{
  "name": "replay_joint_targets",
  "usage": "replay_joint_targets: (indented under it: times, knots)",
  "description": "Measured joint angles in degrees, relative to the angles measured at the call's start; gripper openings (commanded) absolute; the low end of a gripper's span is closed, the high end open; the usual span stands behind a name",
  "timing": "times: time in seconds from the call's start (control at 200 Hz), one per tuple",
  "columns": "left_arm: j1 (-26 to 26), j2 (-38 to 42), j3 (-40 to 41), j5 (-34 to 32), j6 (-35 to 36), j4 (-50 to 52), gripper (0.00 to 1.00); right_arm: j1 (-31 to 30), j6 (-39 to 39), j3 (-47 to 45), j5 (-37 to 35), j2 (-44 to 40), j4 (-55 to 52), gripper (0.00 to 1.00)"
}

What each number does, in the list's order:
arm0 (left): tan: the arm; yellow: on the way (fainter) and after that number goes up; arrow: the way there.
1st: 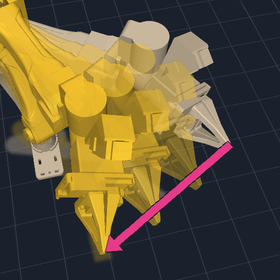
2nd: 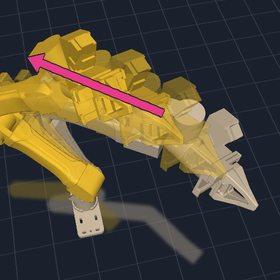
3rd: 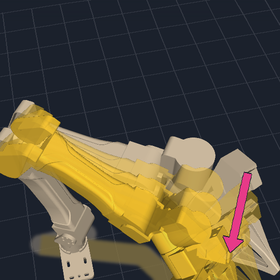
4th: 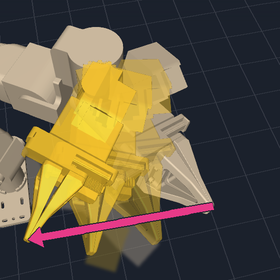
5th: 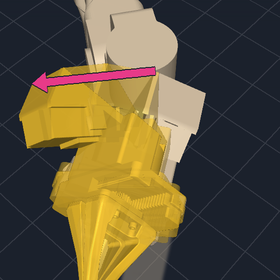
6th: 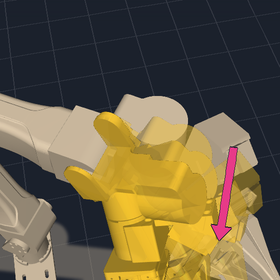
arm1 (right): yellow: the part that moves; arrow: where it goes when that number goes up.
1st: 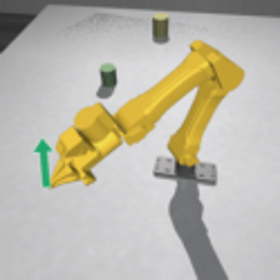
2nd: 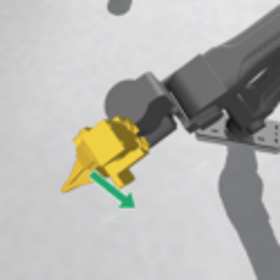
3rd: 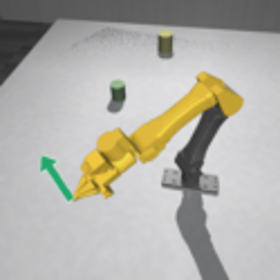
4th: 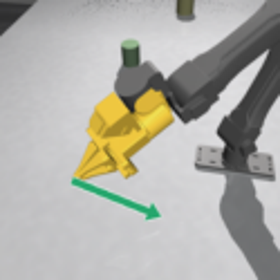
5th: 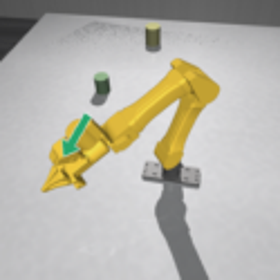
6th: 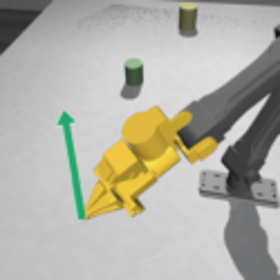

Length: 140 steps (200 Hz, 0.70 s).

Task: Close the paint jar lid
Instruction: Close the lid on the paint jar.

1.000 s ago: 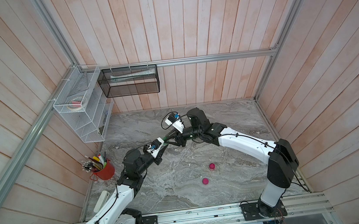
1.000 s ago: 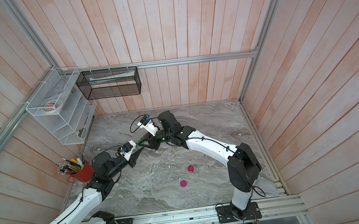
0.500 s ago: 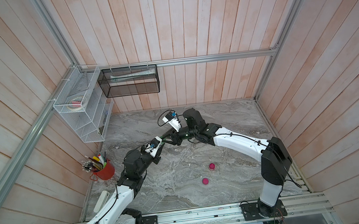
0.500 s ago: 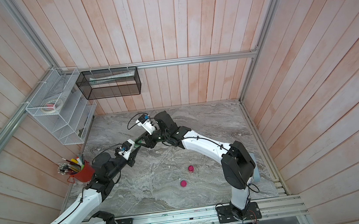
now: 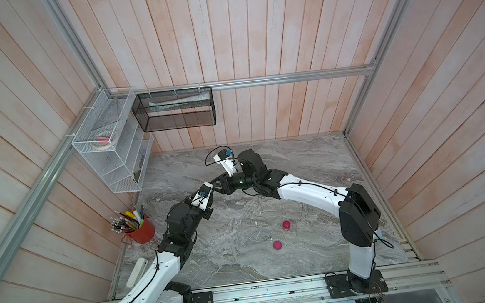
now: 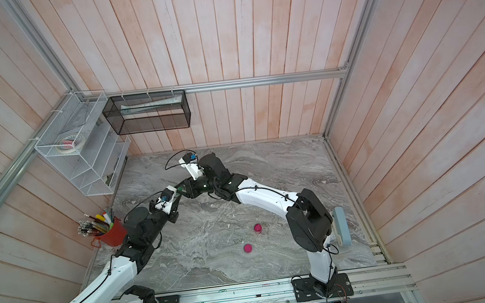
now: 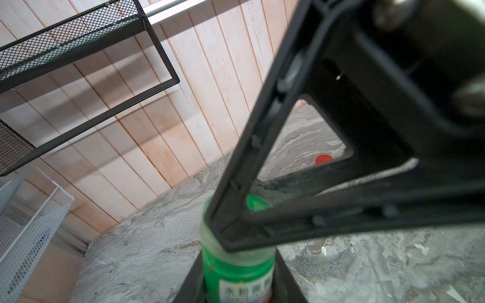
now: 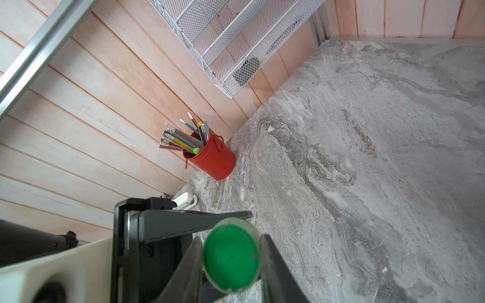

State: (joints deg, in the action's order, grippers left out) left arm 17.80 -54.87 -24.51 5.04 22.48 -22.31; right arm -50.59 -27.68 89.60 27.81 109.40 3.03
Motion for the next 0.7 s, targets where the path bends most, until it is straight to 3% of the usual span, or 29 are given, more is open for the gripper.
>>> replay_joint_targets:
  times: [0.33, 0.7]
  knots:
    - [0.0, 0.0, 0.1, 0.7, -0.2, 0.1, 0.33, -0.2, 0.4, 0.0, -1.0, -0.3, -1.3, 0.32]
    - [-0.9, 0.0, 0.2, 8.0, -0.7, 0.2, 0.33, 0.2, 2.6, -0.9, -0.6, -2.4, -5.0, 0.34]
